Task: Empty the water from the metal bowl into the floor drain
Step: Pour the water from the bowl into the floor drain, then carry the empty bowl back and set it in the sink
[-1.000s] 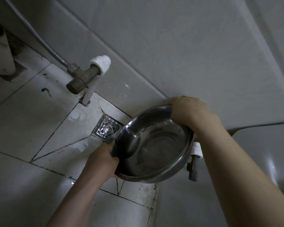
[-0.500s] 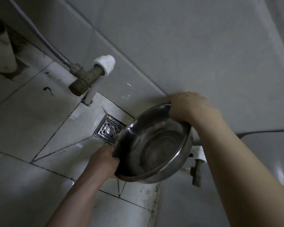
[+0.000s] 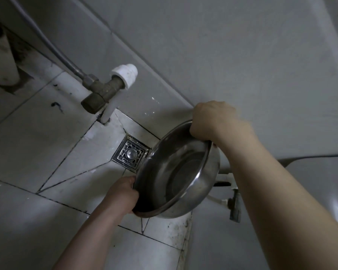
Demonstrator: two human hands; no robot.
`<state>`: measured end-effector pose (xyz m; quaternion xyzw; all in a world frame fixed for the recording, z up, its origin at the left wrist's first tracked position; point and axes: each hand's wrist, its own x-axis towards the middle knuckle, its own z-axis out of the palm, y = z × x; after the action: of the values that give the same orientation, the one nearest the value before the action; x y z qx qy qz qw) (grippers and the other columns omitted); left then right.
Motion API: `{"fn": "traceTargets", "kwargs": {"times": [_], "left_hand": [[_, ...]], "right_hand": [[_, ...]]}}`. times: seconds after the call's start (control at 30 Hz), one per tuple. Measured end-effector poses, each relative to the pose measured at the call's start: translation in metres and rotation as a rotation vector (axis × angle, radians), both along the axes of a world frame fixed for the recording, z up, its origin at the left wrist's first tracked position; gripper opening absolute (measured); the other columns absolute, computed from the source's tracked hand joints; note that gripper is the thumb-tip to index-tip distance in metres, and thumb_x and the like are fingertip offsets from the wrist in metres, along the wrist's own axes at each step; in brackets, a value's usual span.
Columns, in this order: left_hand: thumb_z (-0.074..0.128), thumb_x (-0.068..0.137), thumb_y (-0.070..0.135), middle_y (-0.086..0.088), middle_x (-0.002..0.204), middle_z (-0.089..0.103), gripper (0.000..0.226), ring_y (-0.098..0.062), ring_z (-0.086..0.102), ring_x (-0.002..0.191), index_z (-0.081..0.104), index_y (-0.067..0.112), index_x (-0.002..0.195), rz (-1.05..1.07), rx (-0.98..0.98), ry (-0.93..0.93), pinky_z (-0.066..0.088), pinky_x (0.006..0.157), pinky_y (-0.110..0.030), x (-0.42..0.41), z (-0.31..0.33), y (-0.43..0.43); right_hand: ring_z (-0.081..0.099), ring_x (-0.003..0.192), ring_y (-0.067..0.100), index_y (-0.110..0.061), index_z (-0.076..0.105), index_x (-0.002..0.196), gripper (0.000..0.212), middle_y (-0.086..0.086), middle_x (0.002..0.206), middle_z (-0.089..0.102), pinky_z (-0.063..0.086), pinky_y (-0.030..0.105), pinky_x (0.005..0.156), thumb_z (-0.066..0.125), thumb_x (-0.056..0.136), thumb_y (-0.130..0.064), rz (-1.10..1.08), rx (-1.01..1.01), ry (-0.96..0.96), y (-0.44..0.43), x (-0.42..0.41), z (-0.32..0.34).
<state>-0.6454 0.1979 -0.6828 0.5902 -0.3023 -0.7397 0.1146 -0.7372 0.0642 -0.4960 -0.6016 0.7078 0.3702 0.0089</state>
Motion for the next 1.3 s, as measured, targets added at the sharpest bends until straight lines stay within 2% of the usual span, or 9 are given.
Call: {"fn": "traceTargets", "kwargs": {"times": [0.23, 0.43, 0.5, 0.57, 0.7, 0.87, 1.03, 1.13, 1.3], "left_hand": [[0.039, 0.084, -0.015, 0.005, 0.074, 0.057, 0.045, -0.009, 0.056, 0.063, 0.061, 0.023, 0.095, -0.055, -0.02, -0.022, 0.047, 0.034, -0.017, 0.0, 0.009, -0.001], [0.046, 0.084, -0.008, -0.003, 0.087, 0.066, 0.04, -0.024, 0.063, 0.09, 0.066, 0.021, 0.102, -0.115, -0.11, -0.121, 0.057, 0.08, -0.038, 0.007, 0.017, 0.001], [0.049, 0.089, 0.004, -0.003, 0.095, 0.07, 0.03, -0.021, 0.062, 0.087, 0.066, 0.023, 0.104, -0.165, -0.212, -0.219, 0.053, 0.077, -0.037, 0.01, 0.023, 0.002], [0.049, 0.094, 0.019, -0.001, 0.088, 0.069, 0.015, -0.016, 0.061, 0.078, 0.063, 0.023, 0.097, -0.233, -0.351, -0.358, 0.048, 0.073, -0.032, 0.016, 0.032, 0.001], [0.046, 0.098, 0.027, 0.003, 0.074, 0.058, 0.015, -0.01, 0.05, 0.06, 0.056, 0.017, 0.095, -0.301, -0.591, -0.555, 0.035, 0.054, -0.021, 0.026, 0.062, -0.001], [0.044, 0.098, 0.024, -0.009, 0.093, 0.063, 0.033, -0.025, 0.054, 0.08, 0.049, 0.017, 0.13, -0.271, -0.808, -0.644, 0.039, 0.069, -0.03, 0.03, 0.105, -0.003], [0.047, 0.095, 0.015, -0.014, 0.097, 0.067, 0.025, -0.033, 0.061, 0.083, 0.052, 0.017, 0.119, -0.261, -1.017, -0.759, 0.049, 0.073, -0.041, 0.032, 0.146, -0.011], [0.047, 0.092, 0.008, -0.017, 0.094, 0.066, 0.03, -0.033, 0.057, 0.076, 0.053, 0.014, 0.121, -0.254, -1.126, -0.777, 0.043, 0.066, -0.037, 0.036, 0.17, -0.02], [0.046, 0.094, 0.009, -0.021, 0.108, 0.064, 0.037, -0.04, 0.059, 0.097, 0.049, 0.014, 0.131, -0.3, -1.2, -0.772, 0.047, 0.076, -0.045, 0.044, 0.239, -0.033]], "right_hand": [[0.055, 0.121, 0.035, -0.011, 0.058, 0.129, 0.041, 0.014, 0.13, 0.059, 0.039, 0.033, 0.076, 0.052, 0.09, -0.018, 0.046, -0.021, 0.011, 0.003, 0.003, 0.001], [0.058, 0.116, 0.035, -0.009, 0.059, 0.127, 0.039, 0.015, 0.125, 0.061, 0.043, 0.035, 0.077, 0.053, 0.089, -0.017, 0.019, -0.039, 0.012, 0.019, -0.013, 0.006], [0.058, 0.118, 0.036, -0.008, 0.057, 0.13, 0.041, 0.016, 0.128, 0.06, 0.047, 0.037, 0.086, 0.053, 0.09, -0.017, -0.013, -0.047, -0.011, 0.033, -0.026, 0.008], [0.057, 0.119, 0.036, -0.008, 0.056, 0.13, 0.041, 0.017, 0.13, 0.059, 0.047, 0.037, 0.091, 0.054, 0.09, -0.016, -0.061, -0.043, -0.046, 0.05, -0.041, 0.006], [0.059, 0.118, 0.034, -0.011, 0.053, 0.131, 0.042, 0.016, 0.128, 0.062, 0.047, 0.036, 0.091, 0.056, 0.091, -0.022, -0.175, -0.096, -0.149, 0.091, -0.071, -0.002], [0.062, 0.107, 0.039, -0.014, 0.05, 0.124, 0.035, 0.021, 0.117, 0.062, 0.048, 0.037, 0.082, 0.05, 0.09, -0.011, -0.282, -0.377, -0.328, 0.142, -0.094, -0.004], [0.061, 0.101, 0.041, -0.019, 0.049, 0.128, 0.038, 0.018, 0.111, 0.062, 0.036, 0.033, 0.073, 0.048, 0.09, -0.013, -0.326, -0.589, -0.476, 0.171, -0.098, 0.007], [0.059, 0.104, 0.042, -0.021, 0.046, 0.136, 0.05, 0.02, 0.114, 0.06, 0.038, 0.034, 0.077, 0.044, 0.088, -0.007, -0.333, -0.682, -0.535, 0.172, -0.094, 0.024], [0.059, 0.097, 0.042, -0.022, 0.048, 0.131, 0.048, 0.02, 0.109, 0.057, 0.034, 0.033, 0.073, 0.037, 0.088, -0.003, -0.46, -0.737, -0.639, 0.175, -0.081, 0.083]]}}
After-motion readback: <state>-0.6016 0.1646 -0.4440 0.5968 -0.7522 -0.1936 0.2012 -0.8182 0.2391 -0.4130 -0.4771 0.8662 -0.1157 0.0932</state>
